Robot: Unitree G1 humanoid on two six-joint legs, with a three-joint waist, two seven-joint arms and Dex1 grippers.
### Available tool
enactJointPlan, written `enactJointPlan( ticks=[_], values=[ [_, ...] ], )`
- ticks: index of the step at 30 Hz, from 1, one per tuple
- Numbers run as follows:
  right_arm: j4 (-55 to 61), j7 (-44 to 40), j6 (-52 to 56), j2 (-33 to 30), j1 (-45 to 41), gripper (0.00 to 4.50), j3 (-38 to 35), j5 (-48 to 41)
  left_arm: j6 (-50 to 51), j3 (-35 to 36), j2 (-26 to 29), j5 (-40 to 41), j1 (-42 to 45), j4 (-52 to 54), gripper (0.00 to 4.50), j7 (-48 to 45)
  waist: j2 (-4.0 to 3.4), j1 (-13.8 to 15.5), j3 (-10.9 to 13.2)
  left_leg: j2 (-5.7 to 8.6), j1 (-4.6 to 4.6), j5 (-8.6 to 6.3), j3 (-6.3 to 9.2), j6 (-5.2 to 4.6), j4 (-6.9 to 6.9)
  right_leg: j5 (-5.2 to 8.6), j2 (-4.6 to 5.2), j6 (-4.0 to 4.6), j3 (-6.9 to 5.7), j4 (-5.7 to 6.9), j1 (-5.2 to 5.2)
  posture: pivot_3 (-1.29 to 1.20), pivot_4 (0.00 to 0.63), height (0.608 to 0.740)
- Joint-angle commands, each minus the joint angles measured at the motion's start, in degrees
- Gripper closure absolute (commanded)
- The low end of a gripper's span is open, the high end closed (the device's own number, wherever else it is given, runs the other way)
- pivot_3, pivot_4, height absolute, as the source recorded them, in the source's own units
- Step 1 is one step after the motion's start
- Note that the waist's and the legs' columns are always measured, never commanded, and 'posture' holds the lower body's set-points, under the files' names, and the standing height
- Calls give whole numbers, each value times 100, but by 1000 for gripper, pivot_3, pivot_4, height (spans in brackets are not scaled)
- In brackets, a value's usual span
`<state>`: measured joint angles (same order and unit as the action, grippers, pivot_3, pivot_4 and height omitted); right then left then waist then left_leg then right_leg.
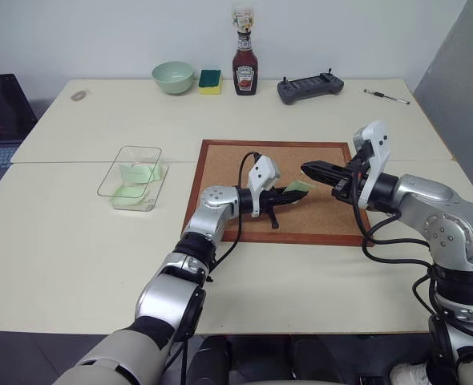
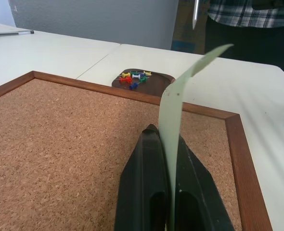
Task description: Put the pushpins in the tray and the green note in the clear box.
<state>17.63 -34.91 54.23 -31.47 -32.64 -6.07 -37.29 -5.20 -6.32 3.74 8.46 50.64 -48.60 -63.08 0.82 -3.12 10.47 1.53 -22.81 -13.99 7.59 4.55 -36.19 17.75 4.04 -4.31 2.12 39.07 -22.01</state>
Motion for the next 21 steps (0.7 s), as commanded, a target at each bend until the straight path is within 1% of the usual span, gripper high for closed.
enactJointPlan(
  ticks=[1, 6, 10, 13, 15, 21],
  values=[
    [8, -11, -146, -258, -122, 4500, -278, 25, 41, 67, -49, 73, 53, 178, 4475, 83, 0, 0, 0, 0, 0, 0, 0, 0, 0, 0, 0, 0, 0, 0, 0, 0, 150, 740],
    [-427, -176, -967, -1026, 262, 4500, -5, 975, 364, 217, -21, 222, 53, 409, 4475, 301, 0, 14, 0, 3, -4, -1, 0, -2, -10, 0, 1, 0, 0, 0, 0, 0, 150, 740],
    [-1086, 52, -1737, -1330, 456, 4500, 321, 1933, 584, 177, 95, 151, -147, 829, 4475, 427, 0, -31, 0, 1, -3, -1, -3, -2, -10, 0, 0, 0, 2, 2, 0, 0, 150, 740],
    [-1651, 4, -2358, -1587, 655, 4500, 771, 2684, 666, 156, 164, 149, -378, 1348, 4475, 516, 0, -39, 0, 1, -1, 1, -7, 0, -11, 0, 0, 0, 7, 6, -1, 0, 150, 740],
    [-1970, -26, -2705, -1657, 717, 4500, 976, 3034, 803, 152, 187, 191, -482, 1636, 4475, 553, 0, -39, 0, 1, 0, 4, -9, 5, -12, 0, 0, 0, 8, 6, -2, 0, 150, 740],
    [-2945, 174, -3258, -1495, 460, 4500, 1116, 3621, 1029, 101, 235, 154, -645, 2093, 4475, 736, 0, -23, 0, 1, -1, 8, -13, 11, -30, -3, 0, -5, 15, 9, 1, 0, 150, 740]
  ],
)
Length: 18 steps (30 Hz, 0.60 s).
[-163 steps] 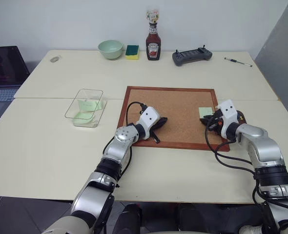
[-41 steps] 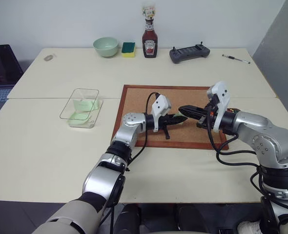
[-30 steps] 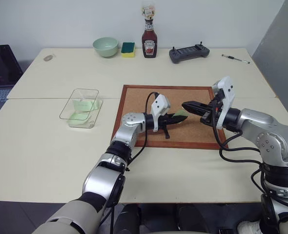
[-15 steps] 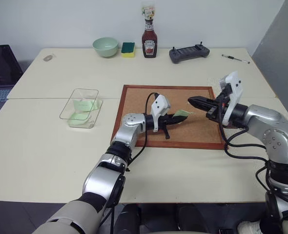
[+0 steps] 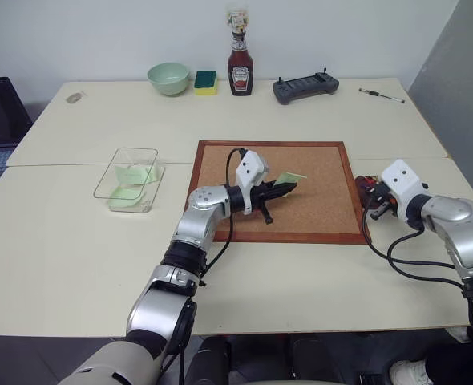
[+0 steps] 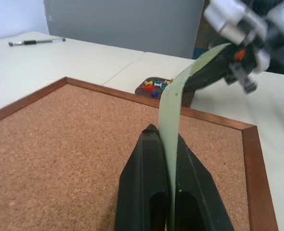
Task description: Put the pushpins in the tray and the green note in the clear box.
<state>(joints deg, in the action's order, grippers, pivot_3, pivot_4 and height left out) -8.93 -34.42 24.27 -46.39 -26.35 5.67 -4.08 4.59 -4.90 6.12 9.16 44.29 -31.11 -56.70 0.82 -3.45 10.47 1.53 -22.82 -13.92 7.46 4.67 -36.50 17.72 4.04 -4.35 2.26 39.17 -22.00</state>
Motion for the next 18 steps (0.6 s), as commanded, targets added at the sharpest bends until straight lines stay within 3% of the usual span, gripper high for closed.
enactJointPlan(
  ticks=[1, 2, 9, 18],
  values=[
    [-371, 126, -285, 20, -198, 4500, -62, 344, 70, -48, -3, 86, -23, 377, 4475, 123, 0, 16, 0, 1, -1, 0, 1, 0, -6, -1, 0, -2, -1, 0, 3, 0, 150, 740],
    [-428, 144, -285, 46, -219, 4500, -79, 373, 86, -57, 0, 87, -35, 407, 4475, 143, 0, 21, 0, 1, -2, 0, 2, -1, -14, -2, 0, -4, -1, 0, 5, 0, 150, 740],
    [-465, 170, -210, 147, -264, 3188, -270, 400, 111, -137, 34, 77, -101, 523, 4500, 200, 0, 24, 0, 3, 0, -4, 6, -7, -31, -6, 0, -11, -3, -4, 20, 0, 150, 740],
    [209, 119, 535, 158, -261, 1115, -802, 11, 104, -150, 47, 115, -80, 512, 4500, 220, 0, 23, 0, 2, -1, -5, 7, -9, -32, -6, 0, -11, -3, -4, 21, 0, 150, 740]
  ],
)
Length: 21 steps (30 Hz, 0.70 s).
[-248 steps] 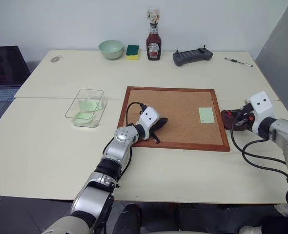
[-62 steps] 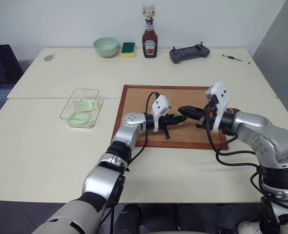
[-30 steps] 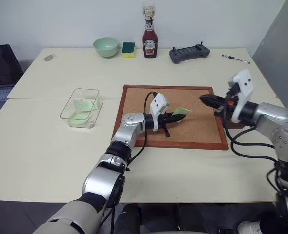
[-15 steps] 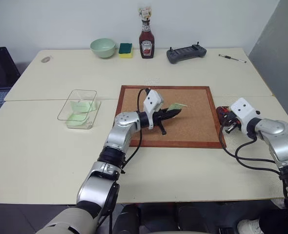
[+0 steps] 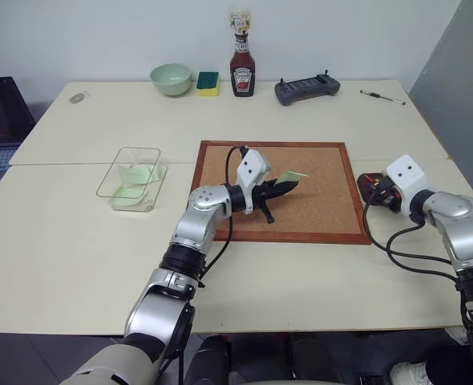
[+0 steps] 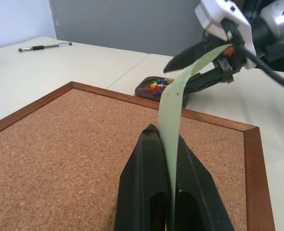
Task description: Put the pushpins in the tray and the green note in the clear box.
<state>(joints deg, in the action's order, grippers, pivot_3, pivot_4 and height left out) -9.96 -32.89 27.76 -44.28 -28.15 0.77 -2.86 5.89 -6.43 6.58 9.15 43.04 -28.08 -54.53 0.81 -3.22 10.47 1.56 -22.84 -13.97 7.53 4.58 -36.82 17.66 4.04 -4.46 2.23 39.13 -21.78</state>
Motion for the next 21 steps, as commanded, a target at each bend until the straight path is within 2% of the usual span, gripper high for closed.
enactJointPlan(
  ticks=[1, 3, 8, 13, 18, 21],
  values=[
    [344, -44, 238, -61, -95, 879, -349, -142, -29, 2, -2, 116, 47, 203, 4500, 6, 0, 0, 0, 0, 0, 0, 0, -1, 0, 0, 0, 0, 0, 0, 0, 0, 150, 740],
    [447, -139, 388, -72, -153, 424, -477, -305, -19, 13, 2, 128, 52, 213, 4500, 9, 0, 1, 0, 0, 0, -2, 0, -4, 0, 0, 0, 0, 0, 0, 0, 0, 150, 740],
    [969, -910, 706, -190, -273, 424, -629, -953, 37, 52, 152, -29, 59, 497, 4500, 298, 0, -13, 0, -1, 0, -11, -1, -19, -1, 0, 0, 0, 1, 1, -1, 0, 150, 740],
    [1636, -1854, 679, -173, -368, 424, -387, -1585, 647, 234, 582, -180, -98, 1400, 4500, 978, 0, -15, 0, -2, 1, -12, 2, -21, -1, 0, -2, 0, -1, 0, 0, 0, 150, 740],
    [2009, -2312, 693, 355, -760, 424, 106, -2009, 1754, 640, 1218, -205, -509, 2662, 4500, 1683, 0, -53, 0, -10, 2, -13, 5, -23, -2, 0, -8, 0, 1, 1, -1, 0, 150, 740],
    [1919, -2110, 709, 1206, -1125, 424, 584, -2045, 2187, 1072, 1804, -322, -884, 3216, 4500, 2011, 1, -72, 1, -13, 3, -13, 9, -23, -5, -1, -10, 1, -3, 1, 0, 0, 150, 740]
  ],
)
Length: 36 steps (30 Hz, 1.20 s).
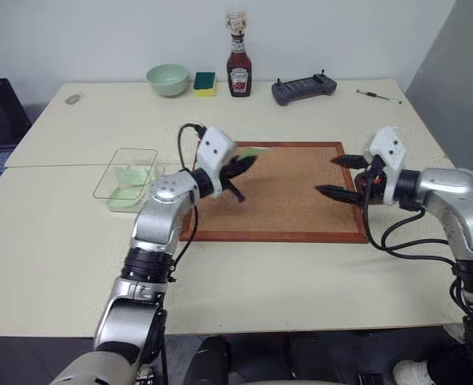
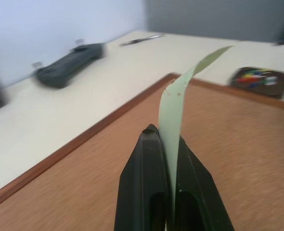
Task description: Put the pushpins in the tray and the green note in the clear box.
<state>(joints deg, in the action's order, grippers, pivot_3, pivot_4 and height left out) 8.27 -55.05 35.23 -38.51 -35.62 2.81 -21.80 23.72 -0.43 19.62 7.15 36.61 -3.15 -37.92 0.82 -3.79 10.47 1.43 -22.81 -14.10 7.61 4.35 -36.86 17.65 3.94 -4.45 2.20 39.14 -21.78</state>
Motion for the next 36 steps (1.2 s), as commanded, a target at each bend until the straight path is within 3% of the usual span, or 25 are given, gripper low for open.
enactJointPlan(
  ticks=[1, 10, 17, 22, 36],
  values=[
    [61, 139, -61, 847, -456, 424, 529, -107, 522, 590, 682, -151, -349, 846, 4500, 423, 1, -48, 1, -2, 1, 0, 0, 1, 1, 0, -1, 1, 0, 2, -2, 0, 150, 740],
    [-126, 211, -151, 1589, -746, 424, 1047, 117, 834, 1132, 1806, -617, -783, 609, 4500, 1131, 3, 67, 1, 3, -6, 0, 11, 2, 2, -8, -1, 11, -2, -2, -11, 0, 150, 740],
    [-177, 256, -155, 1898, -936, 424, 1107, 67, 839, 1353, 2044, -724, -832, 68, 4500, 1531, 2, 51, 1, 0, -8, 0, 7, 2, 7, -9, -2, 13, 0, 7, -24, 0, 150, 740],
    [-134, 207, -94, 1964, -980, 424, 1146, 30, 821, 1460, 1924, -519, -669, -313, 4500, 1716, 4, 49, 1, 0, -8, 0, 4, 1, 6, -9, -2, 15, 1, 36, -42, 0, 150, 740],
    [-195, 256, -130, 1929, -1035, 411, 1093, 105, 756, 1412, 1794, -426, -541, -190, 1766, 1942, 4, 38, 1, 0, -8, 0, 3, 1, 5, -10, -2, 16, 2, 43, -48, 0, 150, 740]
  ],
)
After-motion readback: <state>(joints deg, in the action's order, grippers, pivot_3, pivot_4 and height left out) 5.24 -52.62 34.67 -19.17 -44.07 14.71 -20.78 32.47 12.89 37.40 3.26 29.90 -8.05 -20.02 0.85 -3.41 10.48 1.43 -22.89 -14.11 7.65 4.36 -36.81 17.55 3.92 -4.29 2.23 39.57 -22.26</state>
